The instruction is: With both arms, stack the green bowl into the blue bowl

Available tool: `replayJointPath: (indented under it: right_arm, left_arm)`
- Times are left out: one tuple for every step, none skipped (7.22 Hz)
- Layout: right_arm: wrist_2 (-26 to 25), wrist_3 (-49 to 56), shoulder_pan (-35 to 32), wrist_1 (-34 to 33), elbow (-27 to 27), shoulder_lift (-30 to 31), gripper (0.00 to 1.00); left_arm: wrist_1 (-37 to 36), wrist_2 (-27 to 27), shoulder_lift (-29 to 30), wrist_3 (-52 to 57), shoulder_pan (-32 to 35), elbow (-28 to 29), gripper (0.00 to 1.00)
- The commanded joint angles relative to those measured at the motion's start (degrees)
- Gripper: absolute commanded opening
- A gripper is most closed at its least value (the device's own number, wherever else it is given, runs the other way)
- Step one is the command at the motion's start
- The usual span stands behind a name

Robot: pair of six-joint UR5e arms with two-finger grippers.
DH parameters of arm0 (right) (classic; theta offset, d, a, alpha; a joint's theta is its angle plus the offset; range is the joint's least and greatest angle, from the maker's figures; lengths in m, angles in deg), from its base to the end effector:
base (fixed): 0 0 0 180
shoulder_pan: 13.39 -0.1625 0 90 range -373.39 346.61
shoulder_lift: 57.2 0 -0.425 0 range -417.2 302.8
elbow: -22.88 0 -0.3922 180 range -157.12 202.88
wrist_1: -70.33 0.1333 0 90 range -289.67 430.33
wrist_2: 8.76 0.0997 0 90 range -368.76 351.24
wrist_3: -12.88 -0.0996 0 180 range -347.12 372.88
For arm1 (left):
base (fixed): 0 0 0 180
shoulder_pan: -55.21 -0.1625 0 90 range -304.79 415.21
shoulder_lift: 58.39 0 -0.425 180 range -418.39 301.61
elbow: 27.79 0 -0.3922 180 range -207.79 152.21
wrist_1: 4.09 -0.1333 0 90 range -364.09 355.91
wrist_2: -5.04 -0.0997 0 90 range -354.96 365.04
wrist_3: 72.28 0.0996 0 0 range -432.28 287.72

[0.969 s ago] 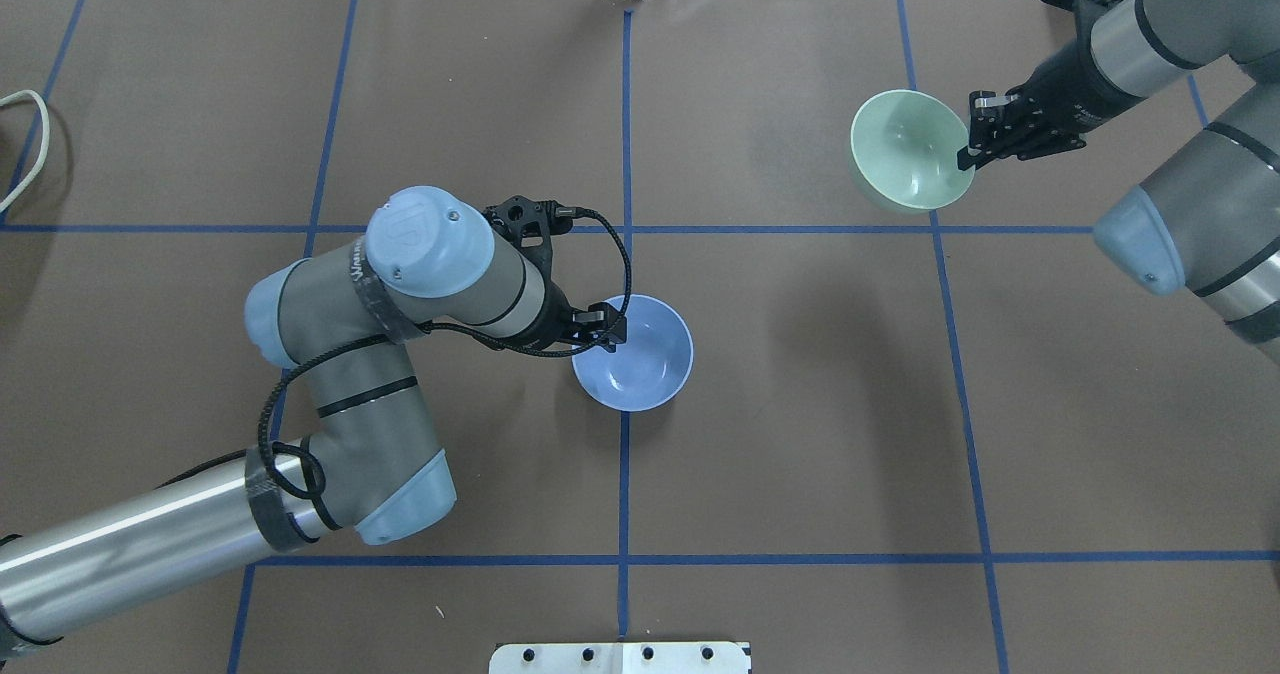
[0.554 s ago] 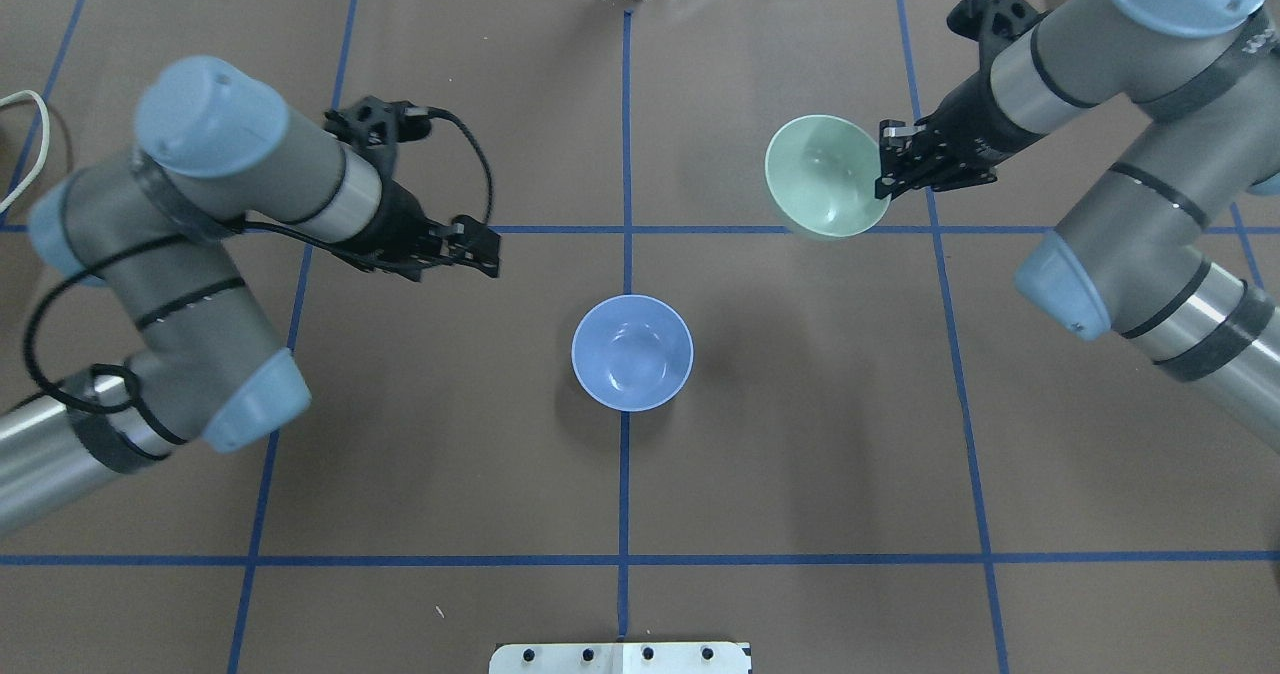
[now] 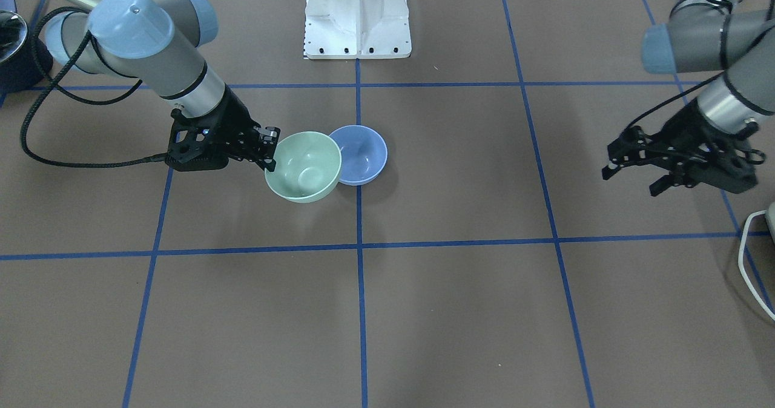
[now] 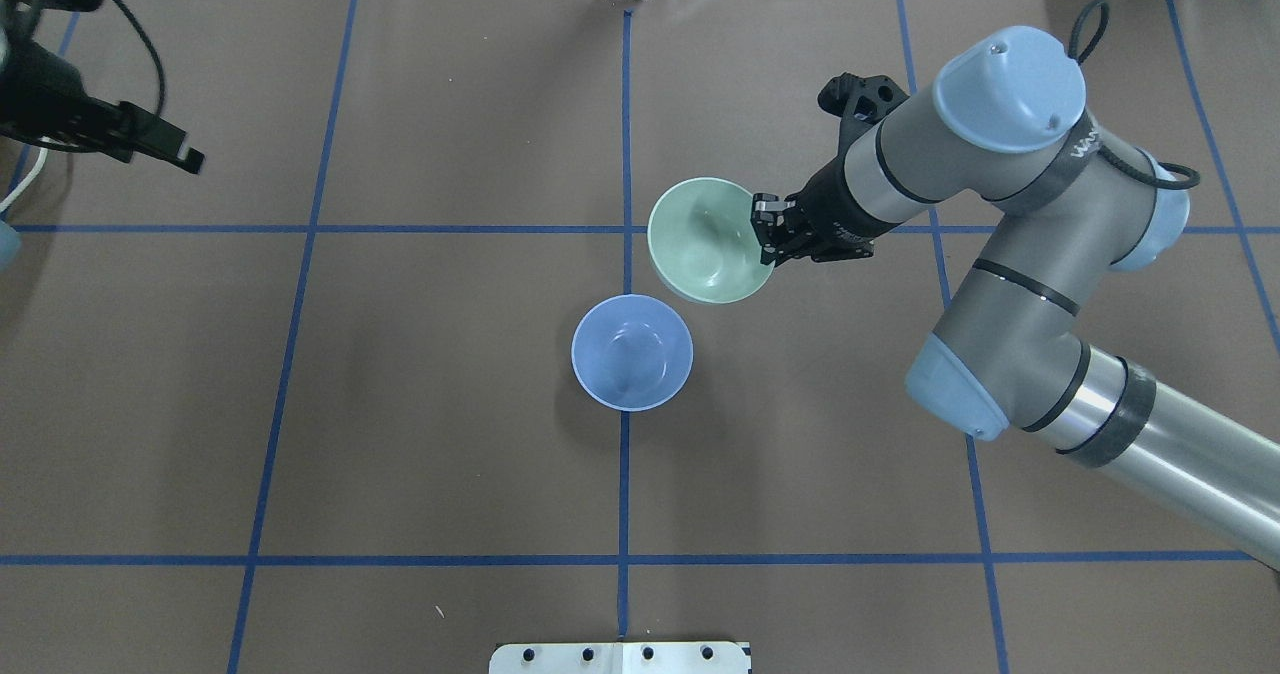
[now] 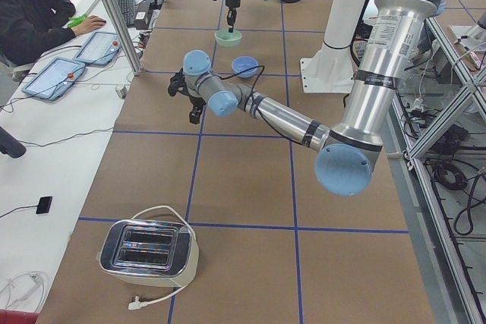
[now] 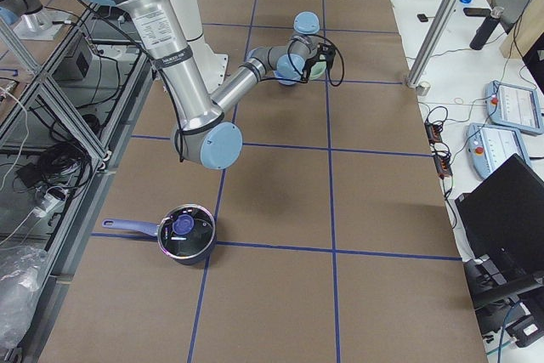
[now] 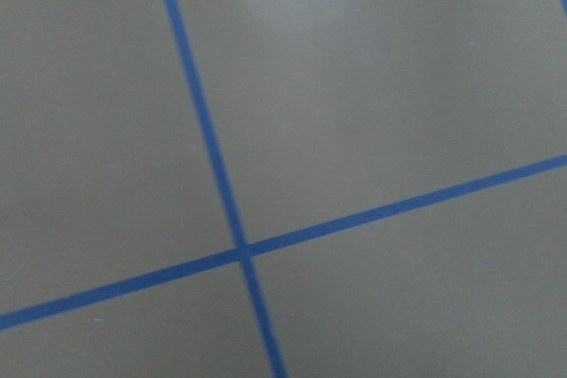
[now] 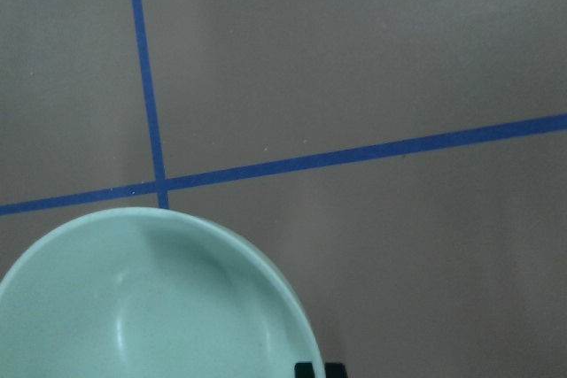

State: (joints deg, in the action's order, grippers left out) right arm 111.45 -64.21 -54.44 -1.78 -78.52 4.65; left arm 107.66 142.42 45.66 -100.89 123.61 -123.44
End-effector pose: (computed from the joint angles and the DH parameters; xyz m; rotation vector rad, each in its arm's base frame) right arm -0.4198 -0.4759 0.2498 0.0143 -1.0886 0.1776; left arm 0.1621 -0.5723 0.4271 0.2809 1.0015 0.1877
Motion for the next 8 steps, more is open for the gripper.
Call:
replayJointPath:
  right_arm:
    - [-3.3,-1.3,4.6,-4.1,-1.9,-2.0,0.0]
    - [-3.6,-1.3,6.0,-4.6,-2.2,-1.8,0.0]
    - [-5.1,-1.3,7.9,-4.7,-2.3,-1.4,0.0]
    - [-6.9,-1.0,10.0,-6.4,-2.1,-1.6,0.0]
    - [-7.3,-0.3,10.6,-7.9,-2.2,-1.9,0.0]
    - [-7.3,-0.3,11.2,-7.9,-2.2,-1.7,0.0]
    - [-7.5,-0.3,11.6,-7.9,-2.2,-1.8,0.0]
    - [-7.8,-0.2,12.1,-7.8,-2.1,-2.2,0.0]
  left_arm:
    - [-0.1,2.0,-0.2,16.1,9.5,9.1,0.97]
    - [-0.1,1.8,-0.5,20.0,12.3,11.1,0.97]
    - [0.0,1.7,-0.4,23.6,15.2,12.8,0.97]
    - [-0.4,0.8,-0.6,26.6,16.8,13.7,0.97]
    - [-0.5,0.4,-0.9,28.5,16.9,14.1,0.97]
    - [-0.5,0.4,-1.0,28.4,16.9,14.2,0.97]
    - [-0.5,0.4,-1.1,28.4,16.9,14.2,0.97]
    - [-0.4,0.4,-1.4,28.4,16.9,14.2,0.97]
